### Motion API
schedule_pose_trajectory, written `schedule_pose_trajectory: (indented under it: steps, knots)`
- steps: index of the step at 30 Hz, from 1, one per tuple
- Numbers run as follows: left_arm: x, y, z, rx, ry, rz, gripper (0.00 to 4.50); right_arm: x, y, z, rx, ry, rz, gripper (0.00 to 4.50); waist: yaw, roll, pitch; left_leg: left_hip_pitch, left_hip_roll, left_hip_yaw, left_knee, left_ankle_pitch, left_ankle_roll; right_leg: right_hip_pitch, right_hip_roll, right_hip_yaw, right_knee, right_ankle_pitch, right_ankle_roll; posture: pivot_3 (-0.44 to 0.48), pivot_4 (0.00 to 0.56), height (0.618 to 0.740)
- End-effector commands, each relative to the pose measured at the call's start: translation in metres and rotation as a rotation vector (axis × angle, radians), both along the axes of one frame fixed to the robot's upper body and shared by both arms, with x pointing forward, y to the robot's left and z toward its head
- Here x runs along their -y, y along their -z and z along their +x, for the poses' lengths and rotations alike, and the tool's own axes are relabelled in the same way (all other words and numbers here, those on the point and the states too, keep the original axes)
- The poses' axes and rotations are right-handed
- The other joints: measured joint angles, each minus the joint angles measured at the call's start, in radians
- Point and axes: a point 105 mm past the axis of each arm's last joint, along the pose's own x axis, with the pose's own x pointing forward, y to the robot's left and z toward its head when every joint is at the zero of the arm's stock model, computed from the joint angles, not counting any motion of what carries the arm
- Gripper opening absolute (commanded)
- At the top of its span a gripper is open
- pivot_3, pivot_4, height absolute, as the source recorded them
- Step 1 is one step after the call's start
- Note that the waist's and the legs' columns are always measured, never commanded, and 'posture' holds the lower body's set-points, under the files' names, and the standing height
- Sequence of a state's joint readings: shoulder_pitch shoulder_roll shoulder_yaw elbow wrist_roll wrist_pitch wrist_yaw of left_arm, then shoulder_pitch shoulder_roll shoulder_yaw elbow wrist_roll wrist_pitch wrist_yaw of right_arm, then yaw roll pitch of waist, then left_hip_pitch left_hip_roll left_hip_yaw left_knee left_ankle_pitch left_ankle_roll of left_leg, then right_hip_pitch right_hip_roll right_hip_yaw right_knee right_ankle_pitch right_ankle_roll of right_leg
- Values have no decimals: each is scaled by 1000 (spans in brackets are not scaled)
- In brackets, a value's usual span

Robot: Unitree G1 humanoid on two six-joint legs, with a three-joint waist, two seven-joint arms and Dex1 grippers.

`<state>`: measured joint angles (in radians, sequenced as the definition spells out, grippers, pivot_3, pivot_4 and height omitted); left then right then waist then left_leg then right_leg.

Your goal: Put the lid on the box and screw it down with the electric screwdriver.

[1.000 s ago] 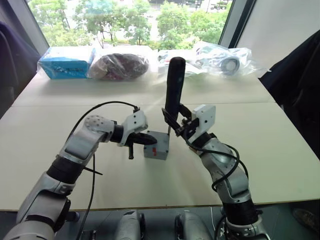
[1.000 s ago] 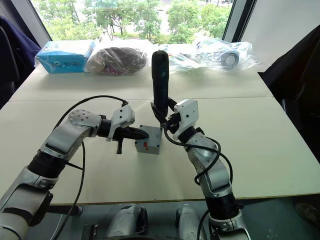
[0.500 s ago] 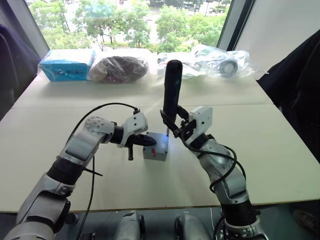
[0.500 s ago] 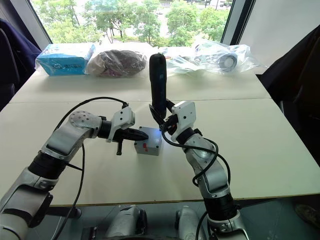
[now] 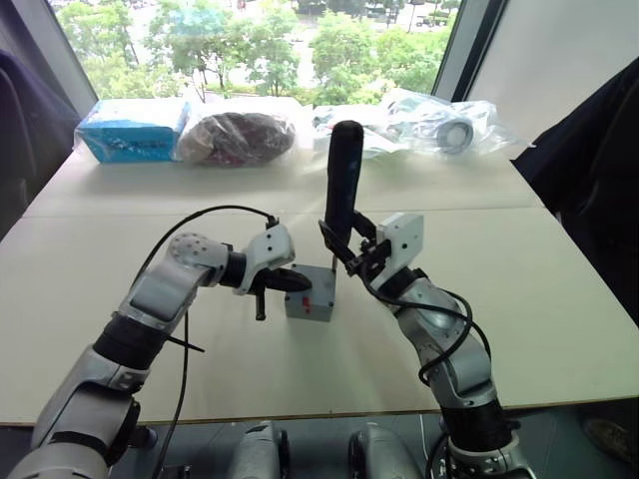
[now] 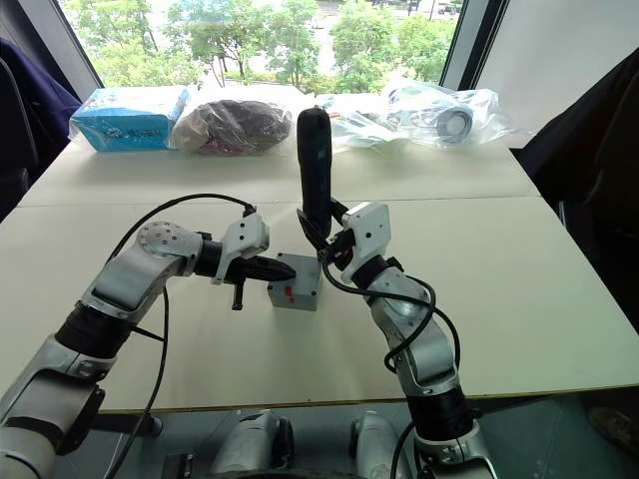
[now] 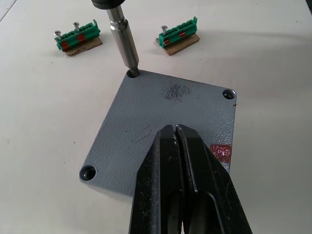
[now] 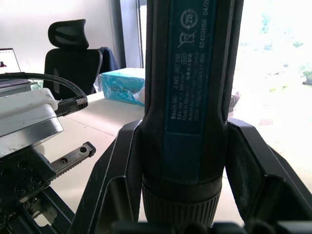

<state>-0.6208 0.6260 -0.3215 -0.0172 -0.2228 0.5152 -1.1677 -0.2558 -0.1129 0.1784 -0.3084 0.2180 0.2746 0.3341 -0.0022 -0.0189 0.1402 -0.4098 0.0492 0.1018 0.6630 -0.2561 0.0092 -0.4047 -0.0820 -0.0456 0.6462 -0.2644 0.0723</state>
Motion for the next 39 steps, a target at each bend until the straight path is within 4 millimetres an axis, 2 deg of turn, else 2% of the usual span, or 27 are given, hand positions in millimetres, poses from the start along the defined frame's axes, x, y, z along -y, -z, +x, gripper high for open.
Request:
schedule_pose_trajectory:
  steps: [1,2,7,10,12,14,15,17,19,22,24,29,32,35,39]
  knots:
    - [-3,14,-1,-33,-25,36,0,-1,34,0,-119,-23,-42,1807,0,0,0,0,0,0,0,0,0,0,0,0,0,0,0,0,150,740]
    - [-3,14,0,-33,-25,35,0,-1,32,0,-110,-27,-38,1807,0,0,0,0,0,0,0,0,0,0,0,0,0,0,0,0,150,740]
    - [-3,14,0,-34,-30,32,0,11,-13,8,33,0,10,1807,-6,1,0,0,0,0,-1,0,0,0,-1,0,0,0,-1,0,150,740]
    - [-2,5,2,-2,-37,-10,0,38,-66,15,119,68,78,1807,-5,3,5,-1,0,0,-1,0,0,-1,-1,0,0,0,-1,0,150,740]
    - [1,-13,3,-14,-53,-100,0,58,-93,17,101,103,155,1807,-1,6,7,-4,-1,0,-1,0,0,-4,-2,0,0,0,-1,0,150,740]
    - [9,-49,6,-42,-59,-254,0,85,-115,18,2,111,200,1807,5,7,10,-11,-2,0,0,0,0,-10,-4,0,1,0,-1,0,150,740]
    - [15,-66,6,-35,-42,-311,0,97,-115,19,-99,98,173,1807,11,7,14,-17,-2,0,2,0,0,-15,-5,0,2,0,-1,0,150,740]
    - [25,-85,1,-15,5,-352,0,117,-112,19,-255,117,116,1807,16,6,19,-26,-3,-1,5,1,0,-22,-5,-1,4,3,3,0,150,740]
    - [33,-89,-6,9,56,-327,0,135,-102,20,-387,190,41,1807,13,6,19,-28,-3,-1,4,1,1,-24,-5,-3,2,4,5,0,150,740]
    - [41,-81,-19,48,144,-229,0,158,-69,13,-606,264,-52,1807,3,7,19,-27,-3,1,2,0,2,-24,-4,-2,0,3,5,0,150,740]
    - [45,-76,-27,57,203,-193,0,170,-41,2,-734,250,-77,1807,6,7,19,-27,-3,1,1,0,2,-24,-1,-2,-1,3,5,0,150,740]
    - [49,-65,-36,54,249,-163,0,187,-4,-14,-914,255,-90,1807,5,13,25,-27,-3,1,2,0,2,-25,1,0,0,3,6,0,150,740]
    - [49,-59,-40,50,252,-150,0,192,5,-17,-975,256,-75,1807,-2,13,25,-27,-3,1,2,0,2,-25,1,1,0,3,6,0,150,740]
    - [44,-46,-44,34,239,-127,0,208,21,-18,-1078,316,-76,1807,-7,13,25,-27,-3,1,2,0,2,-25,2,2,0,3,6,0,150,740]
    - [40,-43,-46,23,218,-127,0,211,27,-20,-1143,312,-97,1807,-8,13,25,-27,-4,1,2,0,2,-25,1,2,0,3,6,0,150,740]
